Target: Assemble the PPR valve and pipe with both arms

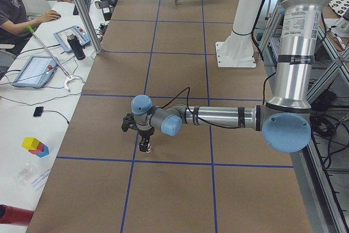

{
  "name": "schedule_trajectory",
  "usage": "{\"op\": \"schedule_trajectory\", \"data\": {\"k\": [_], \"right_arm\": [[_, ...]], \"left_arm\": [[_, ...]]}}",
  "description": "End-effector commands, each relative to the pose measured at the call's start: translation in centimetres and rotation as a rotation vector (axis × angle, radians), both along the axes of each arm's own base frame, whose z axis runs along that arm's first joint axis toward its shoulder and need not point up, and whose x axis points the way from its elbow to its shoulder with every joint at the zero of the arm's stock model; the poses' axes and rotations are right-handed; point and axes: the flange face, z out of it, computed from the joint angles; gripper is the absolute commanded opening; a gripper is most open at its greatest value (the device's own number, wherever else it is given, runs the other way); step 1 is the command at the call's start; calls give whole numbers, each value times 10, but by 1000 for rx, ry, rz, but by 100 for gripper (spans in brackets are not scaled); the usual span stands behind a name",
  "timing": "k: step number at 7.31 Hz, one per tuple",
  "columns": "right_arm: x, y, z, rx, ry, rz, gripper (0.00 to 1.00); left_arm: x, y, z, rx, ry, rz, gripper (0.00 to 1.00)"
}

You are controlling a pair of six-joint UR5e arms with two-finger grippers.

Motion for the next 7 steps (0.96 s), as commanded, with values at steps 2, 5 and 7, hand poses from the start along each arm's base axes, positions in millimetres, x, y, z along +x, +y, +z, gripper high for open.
{"op": "schedule_trajectory", "data": {"k": [2, 5, 7], "right_arm": [[-1, -1, -1, 3, -1, -1, 100], [-2, -2, -2, 5, 0, -2, 100], [-2, -3, -2, 6, 0, -2, 100]], "left_arm": [[4, 3, -2, -24, 54, 20, 86], [5, 2, -5, -19, 59, 22, 79], [4, 4, 2, -28, 55, 22, 80]]}}
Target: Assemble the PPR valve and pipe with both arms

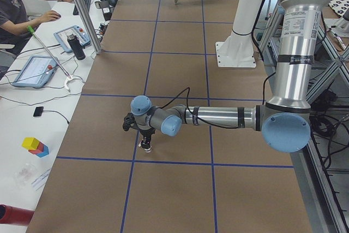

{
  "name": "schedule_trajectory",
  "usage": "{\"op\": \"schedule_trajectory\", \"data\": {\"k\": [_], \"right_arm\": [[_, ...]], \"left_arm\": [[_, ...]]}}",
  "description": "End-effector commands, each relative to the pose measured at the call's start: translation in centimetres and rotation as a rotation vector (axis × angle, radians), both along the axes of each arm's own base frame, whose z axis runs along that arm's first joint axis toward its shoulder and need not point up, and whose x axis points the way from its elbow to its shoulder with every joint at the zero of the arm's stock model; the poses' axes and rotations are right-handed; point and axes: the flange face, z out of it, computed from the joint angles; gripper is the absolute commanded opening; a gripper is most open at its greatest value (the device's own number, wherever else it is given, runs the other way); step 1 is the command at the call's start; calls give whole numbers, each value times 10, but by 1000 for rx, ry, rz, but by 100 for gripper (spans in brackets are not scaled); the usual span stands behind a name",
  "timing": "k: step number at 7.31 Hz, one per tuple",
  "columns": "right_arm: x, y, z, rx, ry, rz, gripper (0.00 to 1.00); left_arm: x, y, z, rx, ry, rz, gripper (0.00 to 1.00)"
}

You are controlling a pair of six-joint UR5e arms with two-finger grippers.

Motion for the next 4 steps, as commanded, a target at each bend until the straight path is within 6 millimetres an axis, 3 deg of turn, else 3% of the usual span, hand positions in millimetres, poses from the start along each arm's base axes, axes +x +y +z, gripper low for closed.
{"op": "schedule_trajectory", "data": {"k": [1, 4], "right_arm": [[0, 0, 0, 1, 0, -1, 100], [0, 0, -1, 3, 0, 1, 100]], "left_arm": [[-1, 1, 4, -4, -5, -2, 83], [-5, -2, 2, -4, -6, -10, 83]]}}
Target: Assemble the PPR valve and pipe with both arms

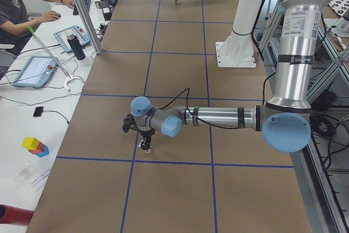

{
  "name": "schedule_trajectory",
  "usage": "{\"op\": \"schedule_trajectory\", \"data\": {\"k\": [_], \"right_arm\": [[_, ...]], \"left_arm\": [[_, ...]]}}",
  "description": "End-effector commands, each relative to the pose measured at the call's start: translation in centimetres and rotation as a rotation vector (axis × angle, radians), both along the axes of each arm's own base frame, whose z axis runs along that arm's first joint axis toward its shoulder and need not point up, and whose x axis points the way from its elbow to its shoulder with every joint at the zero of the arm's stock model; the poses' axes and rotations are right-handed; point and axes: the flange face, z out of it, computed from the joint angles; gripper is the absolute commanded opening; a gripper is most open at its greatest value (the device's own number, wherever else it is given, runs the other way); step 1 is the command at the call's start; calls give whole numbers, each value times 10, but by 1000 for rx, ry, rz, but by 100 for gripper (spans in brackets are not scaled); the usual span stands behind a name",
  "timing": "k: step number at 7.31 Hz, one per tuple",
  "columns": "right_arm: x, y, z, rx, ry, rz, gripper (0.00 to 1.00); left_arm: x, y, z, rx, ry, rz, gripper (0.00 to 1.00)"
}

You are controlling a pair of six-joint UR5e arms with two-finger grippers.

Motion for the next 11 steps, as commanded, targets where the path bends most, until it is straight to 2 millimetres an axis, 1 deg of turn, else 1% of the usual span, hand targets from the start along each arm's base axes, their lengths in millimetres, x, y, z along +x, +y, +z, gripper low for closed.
{"op": "schedule_trajectory", "data": {"k": [1, 3, 6, 7, 9, 10, 11], "right_arm": [[0, 0, -1, 1, 0, -1, 100], [0, 0, -1, 1, -2, -1, 100], [0, 0, -2, 4, -5, 0, 100], [0, 0, -2, 4, -5, 0, 100], [0, 0, -2, 2, -6, -1, 100], [0, 0, -2, 2, -6, -1, 100], [0, 0, -3, 4, -7, -1, 100]], "left_arm": [[-2, 0, 2, -3, -4, -5, 83], [-5, -1, 7, -14, -14, -12, 83], [-8, -15, 1, -8, -11, -28, 82], [-8, -18, -1, -5, -10, -28, 82], [-8, -18, 4, -14, -13, -29, 81], [-9, -19, 4, -14, -13, -31, 64], [-10, -19, 4, -20, -13, -39, 40]]}}
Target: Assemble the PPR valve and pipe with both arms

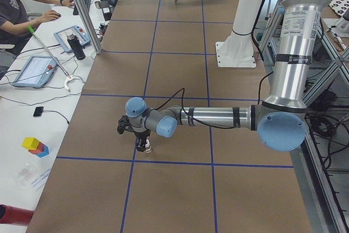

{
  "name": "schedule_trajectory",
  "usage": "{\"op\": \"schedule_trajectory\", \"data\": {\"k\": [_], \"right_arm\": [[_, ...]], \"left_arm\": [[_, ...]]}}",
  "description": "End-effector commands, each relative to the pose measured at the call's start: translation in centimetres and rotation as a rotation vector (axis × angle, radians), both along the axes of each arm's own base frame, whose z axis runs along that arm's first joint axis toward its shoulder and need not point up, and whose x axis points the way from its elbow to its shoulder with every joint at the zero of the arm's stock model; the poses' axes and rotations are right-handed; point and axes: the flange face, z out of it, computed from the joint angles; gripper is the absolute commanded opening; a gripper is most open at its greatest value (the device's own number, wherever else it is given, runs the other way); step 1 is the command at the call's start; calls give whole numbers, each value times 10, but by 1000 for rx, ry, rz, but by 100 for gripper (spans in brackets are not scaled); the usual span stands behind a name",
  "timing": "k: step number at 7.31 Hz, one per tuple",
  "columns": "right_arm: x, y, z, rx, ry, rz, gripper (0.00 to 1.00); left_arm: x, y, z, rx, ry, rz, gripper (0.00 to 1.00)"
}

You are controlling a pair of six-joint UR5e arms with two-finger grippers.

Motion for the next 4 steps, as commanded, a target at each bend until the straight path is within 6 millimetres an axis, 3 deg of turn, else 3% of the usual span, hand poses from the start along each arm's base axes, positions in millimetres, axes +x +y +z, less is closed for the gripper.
{"op": "schedule_trajectory", "data": {"k": [1, 4], "right_arm": [[-1, 0, -1, 0, -9, -3, 100], [-2, 1, -6, -17, -29, 14, 100]], "left_arm": [[-2, -1, 0, -9, 0, -13, 0], [-10, -11, -11, -33, -3, -30, 0]]}}
